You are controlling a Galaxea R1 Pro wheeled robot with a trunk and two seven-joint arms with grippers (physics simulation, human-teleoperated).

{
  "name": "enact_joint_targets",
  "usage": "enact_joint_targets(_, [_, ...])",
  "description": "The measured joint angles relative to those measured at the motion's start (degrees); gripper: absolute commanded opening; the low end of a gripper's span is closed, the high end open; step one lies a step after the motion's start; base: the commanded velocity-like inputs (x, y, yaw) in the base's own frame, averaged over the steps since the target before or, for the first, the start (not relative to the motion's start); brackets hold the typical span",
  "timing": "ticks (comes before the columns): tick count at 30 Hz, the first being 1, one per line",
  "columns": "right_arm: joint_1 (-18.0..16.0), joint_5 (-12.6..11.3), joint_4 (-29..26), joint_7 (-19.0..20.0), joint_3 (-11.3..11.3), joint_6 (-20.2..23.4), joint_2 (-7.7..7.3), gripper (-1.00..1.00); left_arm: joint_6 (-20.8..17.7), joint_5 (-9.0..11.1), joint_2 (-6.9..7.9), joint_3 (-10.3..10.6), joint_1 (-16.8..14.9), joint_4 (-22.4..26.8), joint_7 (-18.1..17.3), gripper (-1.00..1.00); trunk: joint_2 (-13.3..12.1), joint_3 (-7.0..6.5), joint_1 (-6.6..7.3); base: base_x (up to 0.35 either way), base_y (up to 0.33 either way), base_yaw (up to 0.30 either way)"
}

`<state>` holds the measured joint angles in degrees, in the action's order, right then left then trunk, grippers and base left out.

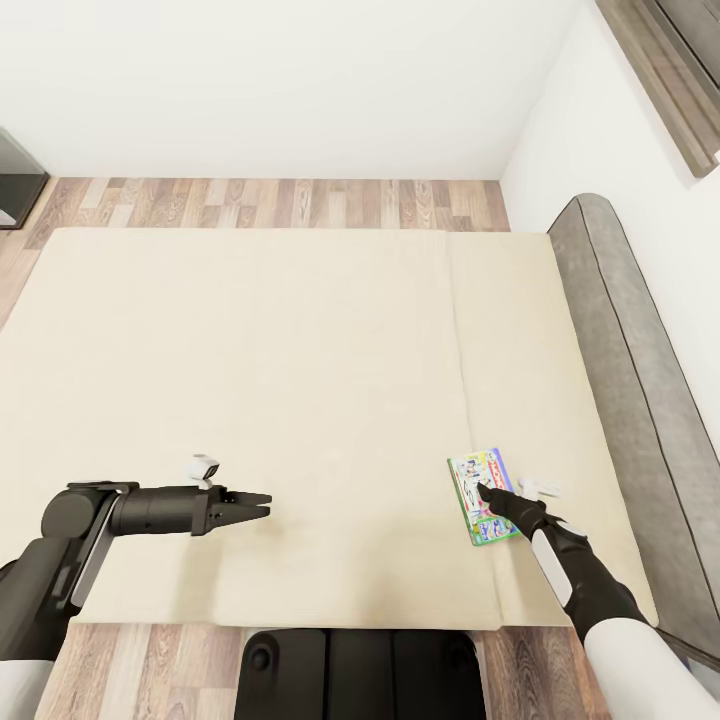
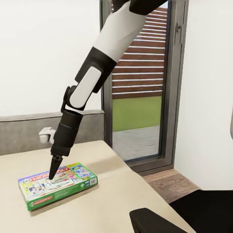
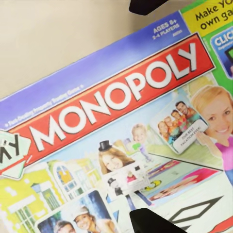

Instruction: Put all the toys in the child's room - the three board games (two on the bed and one on the table), the two jigsaw puzzles on the table, and the tennis ball on the table - inside the toy box on the table in the child's room.

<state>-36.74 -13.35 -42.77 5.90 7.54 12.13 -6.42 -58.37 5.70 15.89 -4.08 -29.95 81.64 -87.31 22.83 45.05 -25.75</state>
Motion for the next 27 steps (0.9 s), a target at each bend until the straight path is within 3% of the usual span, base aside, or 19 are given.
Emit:
enact_joint_targets(14, [0.1,0.0,0.0,0.0,0.0,0.0,-0.10,1.00,-0.1,0.5,0.06,-0.1,0.1,0.1,-2.4,1.00,0.0,0.13,0.00,0.000,0.000,0.000])
enact_joint_targets(27, [0.2,0.0,-0.1,0.0,0.0,-0.1,-0.03,1.00,-0.6,0.7,0.23,-0.4,0.2,0.8,-2.5,1.00,0.0,0.72,0.00,0.000,0.000,0.000])
